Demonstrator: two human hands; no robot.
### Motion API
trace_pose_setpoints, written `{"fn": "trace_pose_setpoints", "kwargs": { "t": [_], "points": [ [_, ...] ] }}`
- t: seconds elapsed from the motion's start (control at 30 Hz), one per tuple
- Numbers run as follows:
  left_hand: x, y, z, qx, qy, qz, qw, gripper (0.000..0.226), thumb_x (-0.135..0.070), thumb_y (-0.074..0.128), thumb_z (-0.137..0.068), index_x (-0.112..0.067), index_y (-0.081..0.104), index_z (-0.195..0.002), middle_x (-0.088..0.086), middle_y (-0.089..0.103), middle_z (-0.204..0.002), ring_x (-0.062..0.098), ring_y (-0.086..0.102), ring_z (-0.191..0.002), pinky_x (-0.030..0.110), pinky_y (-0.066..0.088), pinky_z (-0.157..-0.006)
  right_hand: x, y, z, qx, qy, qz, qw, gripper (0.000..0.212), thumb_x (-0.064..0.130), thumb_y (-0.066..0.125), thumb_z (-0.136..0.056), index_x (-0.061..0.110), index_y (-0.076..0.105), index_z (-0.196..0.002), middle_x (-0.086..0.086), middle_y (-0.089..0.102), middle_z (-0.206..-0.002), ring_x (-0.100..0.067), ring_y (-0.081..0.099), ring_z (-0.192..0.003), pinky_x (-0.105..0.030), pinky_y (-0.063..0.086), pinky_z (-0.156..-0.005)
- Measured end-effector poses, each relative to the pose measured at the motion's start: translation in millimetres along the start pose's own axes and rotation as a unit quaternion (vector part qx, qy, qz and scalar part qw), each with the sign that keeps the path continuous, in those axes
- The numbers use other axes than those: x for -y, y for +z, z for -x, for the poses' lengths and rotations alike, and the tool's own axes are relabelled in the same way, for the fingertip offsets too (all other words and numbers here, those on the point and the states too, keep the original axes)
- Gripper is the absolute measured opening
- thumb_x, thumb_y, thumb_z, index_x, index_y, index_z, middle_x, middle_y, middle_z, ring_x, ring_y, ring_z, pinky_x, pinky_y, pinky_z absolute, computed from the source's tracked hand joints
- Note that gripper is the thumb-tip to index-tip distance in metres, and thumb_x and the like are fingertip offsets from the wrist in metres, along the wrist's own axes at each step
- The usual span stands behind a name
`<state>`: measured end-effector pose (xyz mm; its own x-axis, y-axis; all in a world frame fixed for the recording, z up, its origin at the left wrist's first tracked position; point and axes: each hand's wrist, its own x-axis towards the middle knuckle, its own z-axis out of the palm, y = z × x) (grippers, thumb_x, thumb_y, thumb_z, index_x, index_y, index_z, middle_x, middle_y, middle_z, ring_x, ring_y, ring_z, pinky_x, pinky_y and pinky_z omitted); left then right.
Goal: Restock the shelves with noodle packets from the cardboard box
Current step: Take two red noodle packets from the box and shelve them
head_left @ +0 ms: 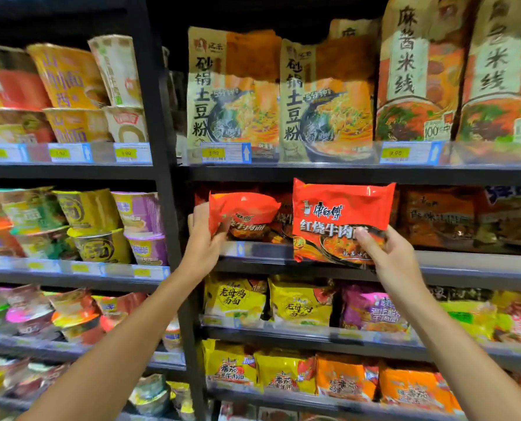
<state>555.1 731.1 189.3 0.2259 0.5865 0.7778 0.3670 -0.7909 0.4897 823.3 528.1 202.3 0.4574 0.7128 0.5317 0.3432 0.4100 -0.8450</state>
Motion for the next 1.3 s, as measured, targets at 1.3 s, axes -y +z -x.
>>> {"fn": "trace_pose_setpoints", "kwargs": {
  "t": [1.3],
  "points": [
    [-0.5, 37.5, 22.1, -0.016, 0.025, -0.244, 0.969, 0.048, -0.044, 0.049, -0.099, -0.02, 0.051, -0.141, 0.009, 0.029, -0.153, 0.028, 0.02, -0.144, 0.044, 0.034, -0.114, -24.3, 60.1, -73.4, 0.081, -0.063, 0.344, 0.933, 0.033, 0.054, 0.052, -0.096, 0.022, 0.056, -0.106, -0.002, 0.058, -0.095, -0.019, 0.051, -0.095, -0.036, 0.041, -0.077]
  ]
}}
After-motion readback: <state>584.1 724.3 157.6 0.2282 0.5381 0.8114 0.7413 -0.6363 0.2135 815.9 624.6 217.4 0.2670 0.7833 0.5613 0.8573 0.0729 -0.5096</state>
